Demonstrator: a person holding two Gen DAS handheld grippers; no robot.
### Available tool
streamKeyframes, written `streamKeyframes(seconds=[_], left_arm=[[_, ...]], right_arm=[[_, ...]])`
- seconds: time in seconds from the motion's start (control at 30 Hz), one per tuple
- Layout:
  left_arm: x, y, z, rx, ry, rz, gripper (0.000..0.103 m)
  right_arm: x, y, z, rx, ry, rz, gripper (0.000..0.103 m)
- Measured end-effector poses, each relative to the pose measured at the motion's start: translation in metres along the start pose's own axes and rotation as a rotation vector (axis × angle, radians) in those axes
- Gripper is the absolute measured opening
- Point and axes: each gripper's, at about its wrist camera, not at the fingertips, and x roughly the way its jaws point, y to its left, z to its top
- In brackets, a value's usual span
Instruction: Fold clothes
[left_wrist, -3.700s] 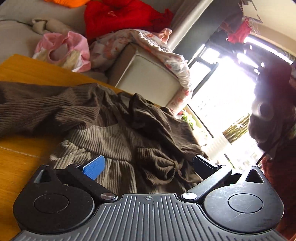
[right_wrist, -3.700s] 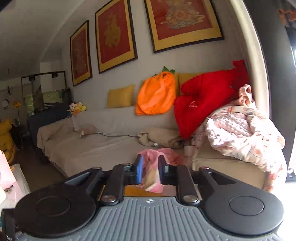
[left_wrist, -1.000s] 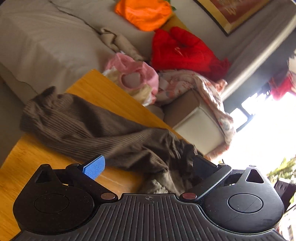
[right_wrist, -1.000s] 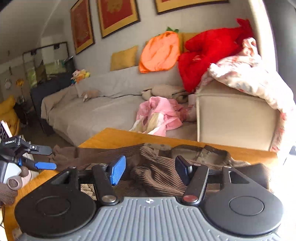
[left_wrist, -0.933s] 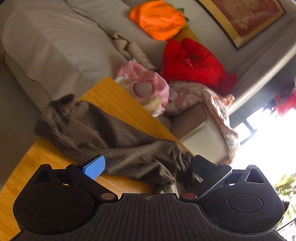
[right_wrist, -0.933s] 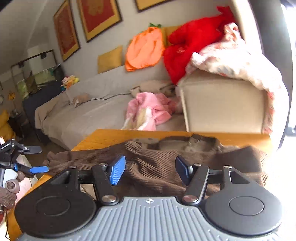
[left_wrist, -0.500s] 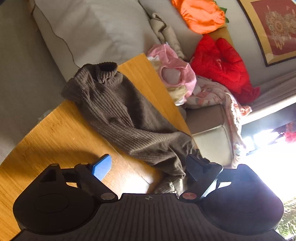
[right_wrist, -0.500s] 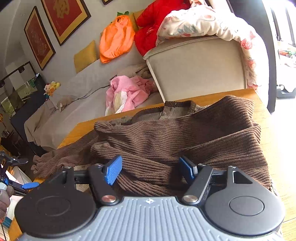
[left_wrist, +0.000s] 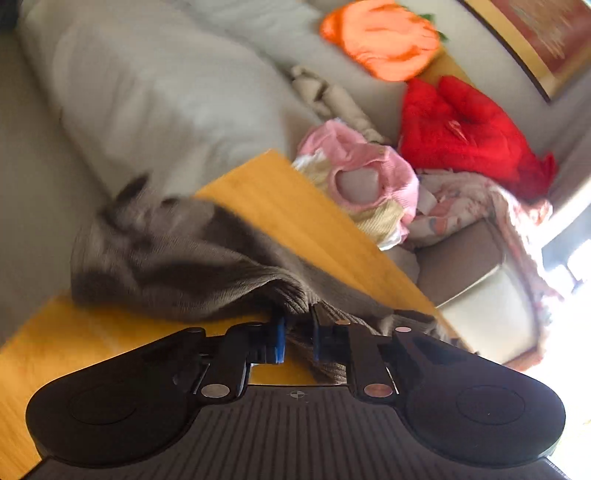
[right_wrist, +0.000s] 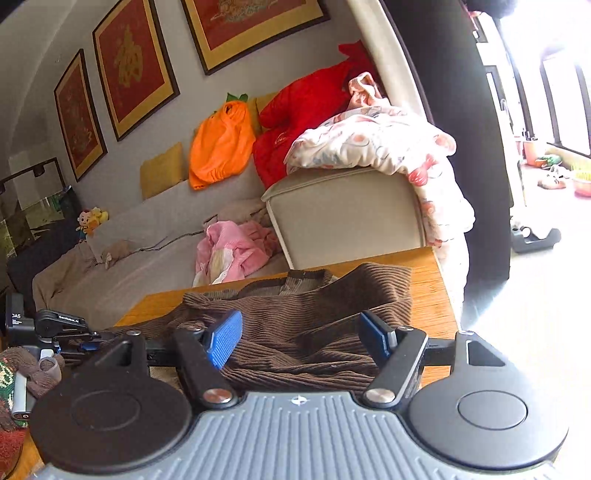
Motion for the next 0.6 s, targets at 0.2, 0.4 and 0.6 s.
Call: streamKeyframes(seconds=[0.2, 0.4, 0.6], left_arm=[[-0.012, -0.090, 0.004, 0.326, -0.144, -0.060, 0.009], [-0.026, -0.182, -0.066, 0.748, -0.166, -0.259, 0.012], [-0.014, -0.192, -0.134, 0.863, 0.082, -0.427, 0.053]], right_arm=[[-0.024, -0.018, 0.005, 0.033, -0.063, -0.046, 0.070], [-0.029, -0.025, 0.011, 0.050, -0.095, -0.066, 0.070], [-0.013, -0.005, 0.015, -0.021, -0.065, -0.048, 0.073]])
